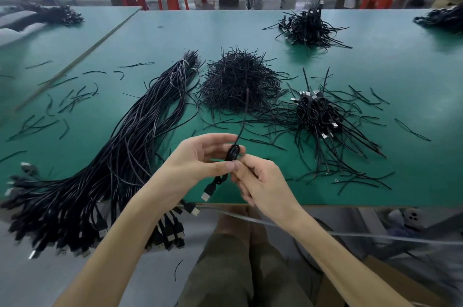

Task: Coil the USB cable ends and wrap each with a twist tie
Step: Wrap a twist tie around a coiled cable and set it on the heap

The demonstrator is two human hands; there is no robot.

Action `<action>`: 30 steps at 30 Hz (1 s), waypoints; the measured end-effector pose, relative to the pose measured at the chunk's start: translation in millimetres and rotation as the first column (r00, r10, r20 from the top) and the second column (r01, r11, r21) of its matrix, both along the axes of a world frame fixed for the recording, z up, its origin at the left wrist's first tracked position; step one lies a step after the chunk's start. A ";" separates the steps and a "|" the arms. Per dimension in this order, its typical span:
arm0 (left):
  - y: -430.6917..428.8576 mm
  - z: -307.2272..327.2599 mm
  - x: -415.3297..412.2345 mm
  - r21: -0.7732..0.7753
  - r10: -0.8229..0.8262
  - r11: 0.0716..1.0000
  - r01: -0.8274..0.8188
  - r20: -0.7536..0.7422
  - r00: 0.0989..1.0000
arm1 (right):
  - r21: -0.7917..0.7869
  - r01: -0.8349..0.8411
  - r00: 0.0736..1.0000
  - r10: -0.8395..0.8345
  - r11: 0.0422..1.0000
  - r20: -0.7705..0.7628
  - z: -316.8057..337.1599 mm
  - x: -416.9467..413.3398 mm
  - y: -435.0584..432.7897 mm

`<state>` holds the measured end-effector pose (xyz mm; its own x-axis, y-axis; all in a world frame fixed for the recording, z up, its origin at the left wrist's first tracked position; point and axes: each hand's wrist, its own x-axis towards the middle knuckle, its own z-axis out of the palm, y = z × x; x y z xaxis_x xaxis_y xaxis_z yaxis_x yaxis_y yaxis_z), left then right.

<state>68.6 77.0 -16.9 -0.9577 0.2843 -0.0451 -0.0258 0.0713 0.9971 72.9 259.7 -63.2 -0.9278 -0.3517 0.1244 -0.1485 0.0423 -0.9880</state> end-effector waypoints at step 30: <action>17.0 -10.2 -2.3 -0.395 -0.071 0.861 -0.321 -0.718 0.692 | -0.308 0.043 0.867 0.118 0.950 0.485 15.1 -7.7 8.8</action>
<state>66.3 94.0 -27.0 -0.7832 0.2904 0.5498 0.6040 0.5655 0.5616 65.2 268.5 -48.1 -0.8813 -0.4075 -0.2394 0.3640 -0.2621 -0.8938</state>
